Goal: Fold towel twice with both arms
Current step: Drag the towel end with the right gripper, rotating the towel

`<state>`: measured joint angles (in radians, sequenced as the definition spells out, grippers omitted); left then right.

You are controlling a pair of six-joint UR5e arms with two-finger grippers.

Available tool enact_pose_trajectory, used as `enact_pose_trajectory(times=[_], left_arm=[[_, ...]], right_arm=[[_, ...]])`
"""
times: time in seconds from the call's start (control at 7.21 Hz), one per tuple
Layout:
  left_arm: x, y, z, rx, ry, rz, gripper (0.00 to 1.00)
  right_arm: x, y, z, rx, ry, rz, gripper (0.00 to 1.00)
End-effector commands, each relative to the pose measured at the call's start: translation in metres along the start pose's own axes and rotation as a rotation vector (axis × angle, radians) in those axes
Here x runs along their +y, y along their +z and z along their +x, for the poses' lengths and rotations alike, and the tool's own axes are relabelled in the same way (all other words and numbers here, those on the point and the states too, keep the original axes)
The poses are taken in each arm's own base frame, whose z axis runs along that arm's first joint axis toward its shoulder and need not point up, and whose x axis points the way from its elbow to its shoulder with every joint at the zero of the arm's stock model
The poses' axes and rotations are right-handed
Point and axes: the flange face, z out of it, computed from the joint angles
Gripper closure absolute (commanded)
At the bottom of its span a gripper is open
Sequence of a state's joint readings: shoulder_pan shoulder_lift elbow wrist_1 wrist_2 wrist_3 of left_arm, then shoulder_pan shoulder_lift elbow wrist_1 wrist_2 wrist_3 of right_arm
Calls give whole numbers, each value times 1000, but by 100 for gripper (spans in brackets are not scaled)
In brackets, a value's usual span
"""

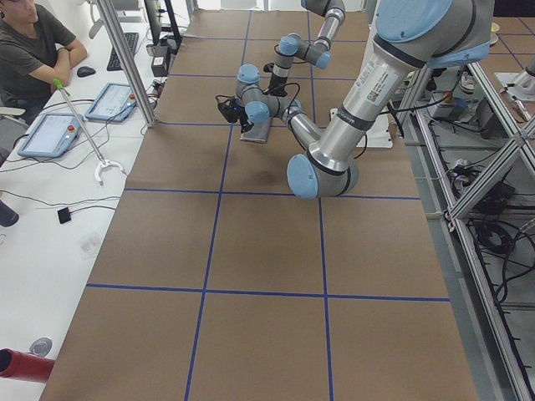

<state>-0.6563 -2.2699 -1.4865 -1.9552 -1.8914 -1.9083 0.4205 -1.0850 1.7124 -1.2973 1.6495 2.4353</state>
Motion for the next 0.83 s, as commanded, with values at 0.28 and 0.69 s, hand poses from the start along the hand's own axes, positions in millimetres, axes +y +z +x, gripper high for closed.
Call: enact_pose_trajectory(times=[0.28, 0.69], left_arm=[[14, -25, 4, 25, 9, -49, 34], [29, -34, 5, 41, 24, -75, 34]], right_arm=[[10, -37, 31, 4, -24, -70, 100], [55, -73, 69, 83, -67, -128, 100]])
